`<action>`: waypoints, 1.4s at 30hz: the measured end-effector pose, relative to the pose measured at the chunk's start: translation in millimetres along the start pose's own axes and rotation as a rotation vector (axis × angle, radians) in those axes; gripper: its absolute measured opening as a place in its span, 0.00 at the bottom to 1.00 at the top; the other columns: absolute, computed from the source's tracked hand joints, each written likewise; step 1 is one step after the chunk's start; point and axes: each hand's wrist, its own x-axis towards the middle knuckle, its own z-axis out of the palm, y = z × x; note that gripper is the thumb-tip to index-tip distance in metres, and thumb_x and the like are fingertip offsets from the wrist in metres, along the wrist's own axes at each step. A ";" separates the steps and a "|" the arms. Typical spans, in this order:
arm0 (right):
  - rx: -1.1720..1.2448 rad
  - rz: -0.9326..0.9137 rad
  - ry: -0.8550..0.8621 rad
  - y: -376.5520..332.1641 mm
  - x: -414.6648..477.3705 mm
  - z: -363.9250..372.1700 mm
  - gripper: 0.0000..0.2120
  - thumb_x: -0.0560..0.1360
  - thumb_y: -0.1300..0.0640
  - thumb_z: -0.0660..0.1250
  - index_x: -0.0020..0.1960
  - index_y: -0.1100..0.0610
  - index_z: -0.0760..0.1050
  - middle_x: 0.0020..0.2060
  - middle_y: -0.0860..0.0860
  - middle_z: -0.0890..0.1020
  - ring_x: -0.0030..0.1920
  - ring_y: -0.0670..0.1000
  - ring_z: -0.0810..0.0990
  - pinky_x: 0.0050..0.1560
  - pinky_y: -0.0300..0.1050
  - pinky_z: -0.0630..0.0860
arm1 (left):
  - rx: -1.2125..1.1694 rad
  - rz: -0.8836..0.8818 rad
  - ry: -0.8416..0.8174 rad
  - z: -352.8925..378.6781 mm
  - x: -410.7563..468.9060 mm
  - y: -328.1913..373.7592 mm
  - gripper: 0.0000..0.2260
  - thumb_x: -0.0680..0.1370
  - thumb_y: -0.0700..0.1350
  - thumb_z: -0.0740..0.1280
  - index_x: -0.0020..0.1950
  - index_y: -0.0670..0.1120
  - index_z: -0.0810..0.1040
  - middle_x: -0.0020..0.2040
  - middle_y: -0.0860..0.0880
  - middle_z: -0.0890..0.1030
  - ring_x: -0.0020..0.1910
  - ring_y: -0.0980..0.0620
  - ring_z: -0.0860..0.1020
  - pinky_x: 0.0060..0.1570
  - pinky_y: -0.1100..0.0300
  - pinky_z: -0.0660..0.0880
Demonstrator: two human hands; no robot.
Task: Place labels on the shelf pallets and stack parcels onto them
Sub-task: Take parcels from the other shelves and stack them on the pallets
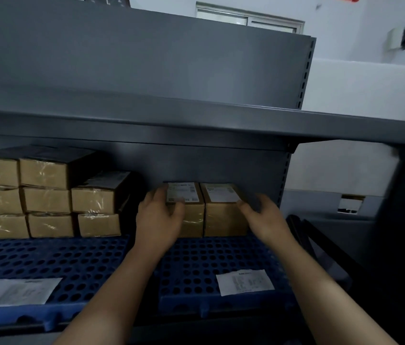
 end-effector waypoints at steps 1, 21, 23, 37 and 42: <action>-0.055 -0.007 0.024 -1.0 -7.5 -3.1 0.29 0.76 0.41 0.63 0.71 0.55 0.67 0.66 0.54 0.74 0.62 0.54 0.74 0.63 0.49 0.72 | 0.033 0.060 -0.018 -3.1 -3.8 5.5 0.23 0.78 0.55 0.60 0.69 0.46 0.71 0.66 0.44 0.74 0.63 0.43 0.72 0.62 0.49 0.70; -0.827 0.362 0.378 -19.7 -316.8 -71.3 0.29 0.77 0.42 0.60 0.74 0.54 0.64 0.70 0.51 0.71 0.72 0.53 0.65 0.75 0.52 0.55 | 0.087 0.606 -0.571 -30.3 -187.3 67.6 0.22 0.79 0.57 0.58 0.71 0.49 0.70 0.69 0.51 0.73 0.67 0.48 0.70 0.66 0.51 0.63; -0.845 0.440 0.417 -21.4 -359.1 -84.3 0.29 0.78 0.41 0.59 0.75 0.54 0.62 0.72 0.51 0.69 0.74 0.52 0.63 0.76 0.52 0.53 | 0.035 0.658 -0.628 -29.5 -219.0 81.5 0.22 0.79 0.57 0.59 0.71 0.49 0.70 0.68 0.50 0.73 0.67 0.48 0.70 0.67 0.51 0.63; -0.989 1.015 0.734 -52.6 -694.0 -195.5 0.29 0.78 0.40 0.57 0.75 0.53 0.62 0.72 0.51 0.69 0.74 0.52 0.63 0.76 0.54 0.54 | -0.322 1.060 -0.935 -67.9 -495.5 225.1 0.21 0.79 0.55 0.61 0.69 0.47 0.73 0.65 0.49 0.76 0.64 0.49 0.74 0.66 0.50 0.66; -1.025 1.148 0.819 -72.8 -815.0 -238.6 0.29 0.78 0.41 0.58 0.75 0.53 0.63 0.71 0.51 0.70 0.74 0.53 0.64 0.75 0.54 0.56 | -0.436 1.132 -1.014 -103.6 -608.0 282.0 0.21 0.79 0.55 0.61 0.69 0.47 0.72 0.65 0.49 0.76 0.64 0.49 0.74 0.65 0.50 0.67</action>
